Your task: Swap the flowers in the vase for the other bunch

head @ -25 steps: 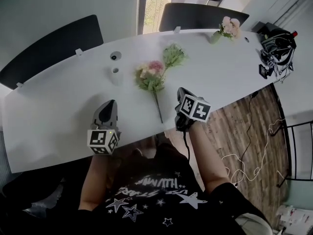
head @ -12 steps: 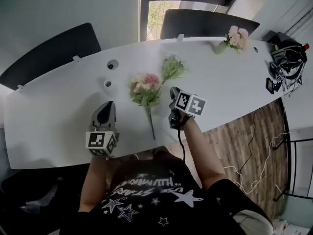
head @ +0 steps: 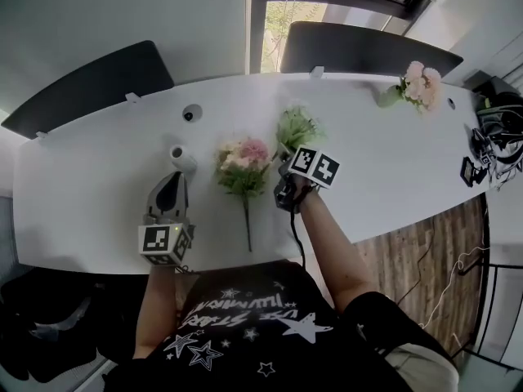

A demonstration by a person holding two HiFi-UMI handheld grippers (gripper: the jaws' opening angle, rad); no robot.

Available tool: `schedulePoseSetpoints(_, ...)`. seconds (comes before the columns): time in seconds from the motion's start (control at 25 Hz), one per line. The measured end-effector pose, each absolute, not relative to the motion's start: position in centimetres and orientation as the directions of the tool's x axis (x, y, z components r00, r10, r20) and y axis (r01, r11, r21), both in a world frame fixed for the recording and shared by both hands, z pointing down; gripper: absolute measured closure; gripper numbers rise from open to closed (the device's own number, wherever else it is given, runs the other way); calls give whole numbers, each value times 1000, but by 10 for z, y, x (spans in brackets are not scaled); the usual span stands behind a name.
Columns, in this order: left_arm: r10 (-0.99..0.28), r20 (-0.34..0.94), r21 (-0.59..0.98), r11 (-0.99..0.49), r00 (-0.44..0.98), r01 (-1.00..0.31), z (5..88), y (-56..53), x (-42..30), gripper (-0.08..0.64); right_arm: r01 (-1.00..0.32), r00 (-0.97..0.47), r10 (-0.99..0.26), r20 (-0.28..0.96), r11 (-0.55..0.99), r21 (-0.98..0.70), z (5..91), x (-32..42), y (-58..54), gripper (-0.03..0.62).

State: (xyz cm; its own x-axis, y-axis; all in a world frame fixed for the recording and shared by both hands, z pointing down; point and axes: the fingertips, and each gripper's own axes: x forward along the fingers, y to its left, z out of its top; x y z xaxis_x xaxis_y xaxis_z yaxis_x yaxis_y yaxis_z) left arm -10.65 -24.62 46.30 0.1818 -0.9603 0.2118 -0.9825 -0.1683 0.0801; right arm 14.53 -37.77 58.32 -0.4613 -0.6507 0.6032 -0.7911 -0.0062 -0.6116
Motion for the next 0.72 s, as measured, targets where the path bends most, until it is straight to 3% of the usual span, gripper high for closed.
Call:
schedulePoseSetpoints(0.44,-959,259,74,-102,117,-992,471,-250,-115,552,-848,-381,-618,687,-63,-527,605,143,-401,402)
schedulePoseSetpoints(0.72,-959,258,81,-99,117,-992,474,-254,-117,552,-910,-279,-606,745,-81,-407,614,151,-408,414)
